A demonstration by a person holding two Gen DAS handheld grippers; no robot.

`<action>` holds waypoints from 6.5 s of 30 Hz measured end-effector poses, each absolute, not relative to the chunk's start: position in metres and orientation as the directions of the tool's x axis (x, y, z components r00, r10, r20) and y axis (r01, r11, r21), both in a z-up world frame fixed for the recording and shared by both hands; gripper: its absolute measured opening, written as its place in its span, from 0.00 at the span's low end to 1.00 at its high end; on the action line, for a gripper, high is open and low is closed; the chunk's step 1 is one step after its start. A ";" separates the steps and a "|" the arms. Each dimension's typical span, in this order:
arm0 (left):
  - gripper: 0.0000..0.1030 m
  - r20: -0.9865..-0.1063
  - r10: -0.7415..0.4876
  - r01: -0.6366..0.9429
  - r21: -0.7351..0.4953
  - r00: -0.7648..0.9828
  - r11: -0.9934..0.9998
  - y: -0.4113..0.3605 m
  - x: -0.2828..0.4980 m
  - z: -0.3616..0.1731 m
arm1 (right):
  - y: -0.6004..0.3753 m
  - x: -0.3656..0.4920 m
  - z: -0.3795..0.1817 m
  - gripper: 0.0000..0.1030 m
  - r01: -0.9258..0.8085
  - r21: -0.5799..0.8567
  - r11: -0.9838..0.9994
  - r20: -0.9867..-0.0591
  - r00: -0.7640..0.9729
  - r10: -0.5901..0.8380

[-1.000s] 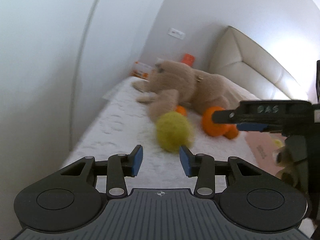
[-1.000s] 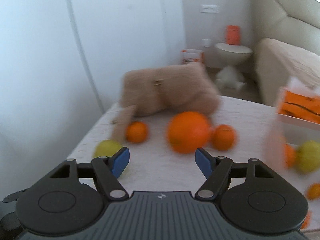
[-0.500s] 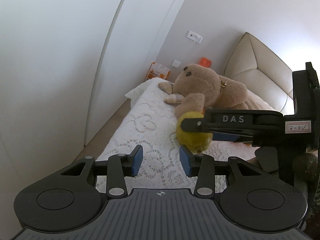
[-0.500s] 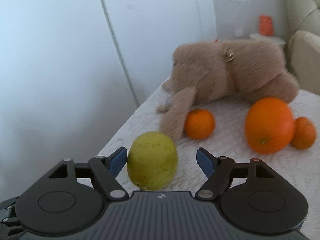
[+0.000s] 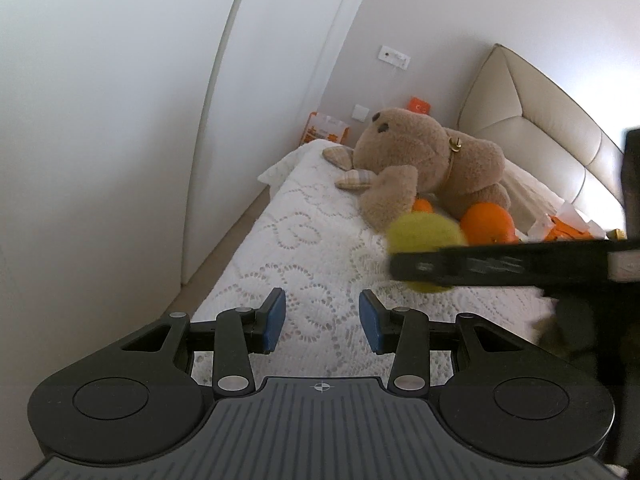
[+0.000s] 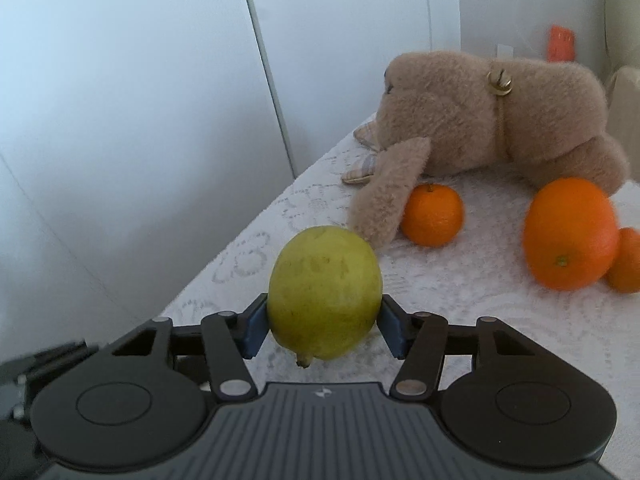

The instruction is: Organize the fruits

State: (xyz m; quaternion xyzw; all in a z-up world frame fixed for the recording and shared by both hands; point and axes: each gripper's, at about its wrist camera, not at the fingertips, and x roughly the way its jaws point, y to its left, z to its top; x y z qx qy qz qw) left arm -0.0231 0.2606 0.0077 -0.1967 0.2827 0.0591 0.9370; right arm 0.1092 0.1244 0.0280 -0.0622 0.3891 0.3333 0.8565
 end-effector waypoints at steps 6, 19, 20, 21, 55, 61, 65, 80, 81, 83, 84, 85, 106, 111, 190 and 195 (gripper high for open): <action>0.43 -0.551 -0.030 -0.191 -0.339 0.834 0.921 0.249 -0.014 0.008 | 0.055 0.069 0.043 0.55 -0.525 0.102 0.845 -0.694 0.571 0.438; 0.43 -0.522 -0.137 0.058 -0.166 0.842 0.984 0.161 0.047 0.028 | -0.021 0.017 0.028 0.54 -0.452 0.110 0.885 -0.624 0.662 0.415; 0.43 -0.523 -0.136 0.064 -0.153 0.841 0.986 0.158 0.054 0.029 | -0.025 0.015 0.028 0.54 -0.454 0.114 0.884 -0.614 0.667 0.422; 0.43 -0.526 -0.135 0.071 -0.140 0.840 0.988 0.155 0.061 0.030 | -0.023 0.018 0.027 0.54 -0.454 0.118 0.883 -0.607 0.671 0.426; 0.46 -0.583 0.143 -0.131 0.063 0.800 0.989 0.175 0.129 0.017 | -0.039 0.029 0.008 0.73 -0.431 0.254 0.866 -0.593 0.638 0.491; 0.46 -0.571 0.017 -0.051 -0.043 0.821 0.998 0.167 0.060 0.023 | -0.039 0.030 0.007 0.73 -0.429 0.262 0.864 -0.591 0.636 0.495; 0.46 -0.600 -0.027 0.004 -0.040 0.799 0.999 0.162 0.019 0.012 | -0.039 0.030 0.007 0.73 -0.429 0.263 0.864 -0.591 0.636 0.496; 0.45 -0.599 -0.044 0.014 -0.055 0.799 0.998 0.165 -0.004 0.003 | -0.028 0.032 0.007 0.89 -0.476 0.219 0.852 -0.623 0.604 0.497; 0.45 -0.598 -0.044 0.015 -0.054 0.800 0.998 0.164 -0.005 0.003 | -0.026 0.032 0.007 0.91 -0.487 0.210 0.848 -0.630 0.596 0.498; 0.45 -0.593 -0.057 0.015 -0.075 0.803 0.997 0.168 -0.006 0.003 | -0.022 0.033 0.006 0.97 -0.507 0.197 0.839 -0.643 0.580 0.500; 0.45 -0.589 -0.066 0.012 -0.095 0.806 0.995 0.171 -0.006 0.003 | -0.021 0.034 0.006 0.98 -0.515 0.198 0.834 -0.648 0.570 0.506; 0.45 -0.585 -0.075 0.010 -0.114 0.808 0.993 0.174 -0.007 0.003 | -0.020 0.035 0.006 1.00 -0.518 0.204 0.831 -0.651 0.562 0.510; 0.45 -0.580 -0.083 -0.001 -0.144 0.810 0.990 0.177 -0.008 0.003 | 0.000 0.054 0.051 0.88 -0.436 0.094 0.895 -0.615 0.681 0.396; 0.45 -0.580 -0.084 -0.001 -0.145 0.810 0.989 0.177 -0.008 0.003 | 0.000 0.058 0.041 0.82 -0.430 0.099 0.897 -0.637 0.665 0.389; 0.44 -0.581 0.029 -0.118 -0.117 0.813 0.986 0.182 -0.029 0.004 | -0.045 0.000 0.041 0.60 -0.367 -0.069 0.928 -0.664 0.711 0.232; 0.44 -0.586 -0.021 -0.065 -0.126 0.810 0.990 0.162 -0.030 0.007 | -0.093 -0.016 0.042 0.60 -0.235 -0.021 0.972 -0.660 0.733 0.163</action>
